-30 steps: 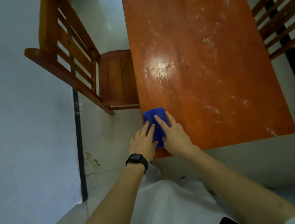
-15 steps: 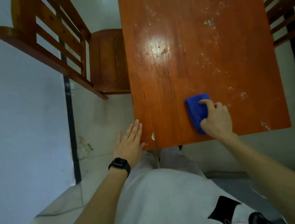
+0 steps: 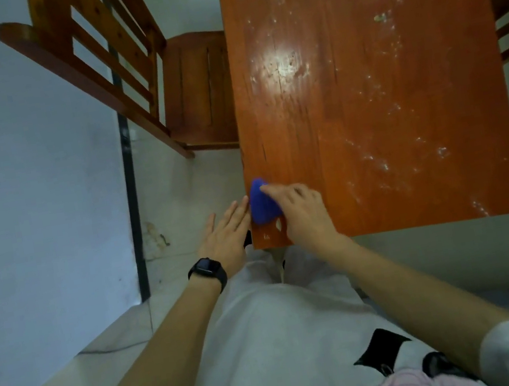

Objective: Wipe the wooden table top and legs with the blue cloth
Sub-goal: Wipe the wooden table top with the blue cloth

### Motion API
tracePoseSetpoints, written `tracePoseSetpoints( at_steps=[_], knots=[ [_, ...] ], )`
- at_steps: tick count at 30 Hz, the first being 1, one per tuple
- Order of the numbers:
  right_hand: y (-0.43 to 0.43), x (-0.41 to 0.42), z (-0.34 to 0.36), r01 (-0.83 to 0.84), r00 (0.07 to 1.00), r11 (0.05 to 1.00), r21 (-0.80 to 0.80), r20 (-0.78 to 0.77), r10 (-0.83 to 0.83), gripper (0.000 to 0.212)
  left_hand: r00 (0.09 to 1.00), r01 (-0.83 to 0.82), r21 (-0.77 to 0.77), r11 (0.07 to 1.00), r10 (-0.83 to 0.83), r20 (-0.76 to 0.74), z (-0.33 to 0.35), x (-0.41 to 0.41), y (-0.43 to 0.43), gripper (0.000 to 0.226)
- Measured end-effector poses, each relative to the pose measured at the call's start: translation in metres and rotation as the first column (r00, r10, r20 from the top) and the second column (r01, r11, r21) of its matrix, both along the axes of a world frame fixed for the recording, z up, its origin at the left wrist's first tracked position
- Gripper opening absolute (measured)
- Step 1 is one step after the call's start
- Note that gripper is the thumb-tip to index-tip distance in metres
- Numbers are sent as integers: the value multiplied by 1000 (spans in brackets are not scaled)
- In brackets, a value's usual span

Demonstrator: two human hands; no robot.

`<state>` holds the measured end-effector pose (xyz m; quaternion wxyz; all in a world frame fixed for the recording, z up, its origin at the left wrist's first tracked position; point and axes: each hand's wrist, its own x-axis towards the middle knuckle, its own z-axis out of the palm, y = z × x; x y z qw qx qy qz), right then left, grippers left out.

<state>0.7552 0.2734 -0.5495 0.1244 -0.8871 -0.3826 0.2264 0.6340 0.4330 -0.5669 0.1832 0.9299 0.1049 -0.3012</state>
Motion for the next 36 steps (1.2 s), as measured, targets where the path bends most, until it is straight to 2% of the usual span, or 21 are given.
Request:
tracePoseSetpoints(
  at_steps=[2, 3, 5, 7, 9, 11, 13, 15, 19, 21, 22, 25, 26, 27, 29, 31, 32, 34, 36],
  knots=[
    [-32, -30, 3, -217, 976, 975, -41, -7, 217, 84, 1000, 12, 7, 1000, -12, 12, -4, -1, 1, 84],
    [-48, -38, 6, -317, 948, 944, -90, -55, 313, 82, 1000, 15, 9, 1000, -15, 10, -6, -1, 1, 85],
    [-70, -35, 9, -381, 918, 912, -152, -179, 354, 72, 1000, 20, 3, 1000, -20, 5, -8, -2, 1, 86],
    [-72, -19, 14, -234, 959, 962, -140, -194, 205, 74, 1000, 15, -9, 1000, -15, -1, -9, -2, 1, 85],
    [-56, 5, 17, 19, 998, 999, -40, -62, -21, 80, 1000, 0, -14, 1000, 0, 2, -6, 0, -1, 80],
    [-32, 27, 15, 173, 984, 985, -16, 35, -172, 85, 997, -52, -21, 998, 53, 54, -1, 5, -5, 70],
    [-5, 32, 11, 195, 978, 978, -69, 85, -189, 88, 976, -127, -22, 992, 129, 174, 2, 16, -10, 60],
    [11, 17, 2, 167, 981, 978, -128, 119, -152, 85, 957, -159, -36, 987, 163, 241, 2, 31, -15, 60],
    [-23, 11, -11, 208, 967, 968, -142, 180, -181, 84, 992, -67, 6, 998, 66, 109, -2, 52, -24, 65],
    [-67, 30, -10, 369, 918, 909, -196, 231, -322, 88, 995, -70, 25, 997, 68, 78, -2, 54, -26, 65],
    [-90, 40, -8, 487, 867, 840, -238, 244, -434, 87, 995, -75, 37, 996, 72, 75, -2, 54, -27, 64],
    [-122, 61, 7, 772, 631, 584, -251, 195, -751, 81, 994, -82, 58, 995, 78, 78, -2, 53, -26, 62],
    [-115, 63, 11, 803, 592, 554, -222, 177, -787, 79, 994, -83, 56, 995, 79, 74, -1, 52, -27, 62],
    [-101, 60, 14, 802, 596, 572, -172, 165, -786, 78, 995, -83, 58, 995, 79, 65, -1, 52, -27, 62],
    [-61, 45, 17, 696, 715, 717, -48, 149, -683, 79, 996, -80, 51, 995, 78, 43, 0, 52, -27, 62],
    [-29, 21, 10, 445, 889, 896, 0, 125, -441, 81, 996, -78, 27, 997, 77, 50, 2, 53, -24, 62],
    [-22, 11, 5, 306, 947, 952, -20, 113, -302, 84, 994, -80, 21, 997, 78, 70, 3, 54, -22, 62],
    [-37, 8, -7, 172, 980, 982, -84, 119, -162, 88, 988, -103, 18, 995, 100, 114, 5, 50, -17, 60],
    [-70, 23, -12, 284, 955, 944, -167, 133, -263, 91, 973, -159, 5, 987, 156, 170, 4, 39, -11, 61]
  ],
)
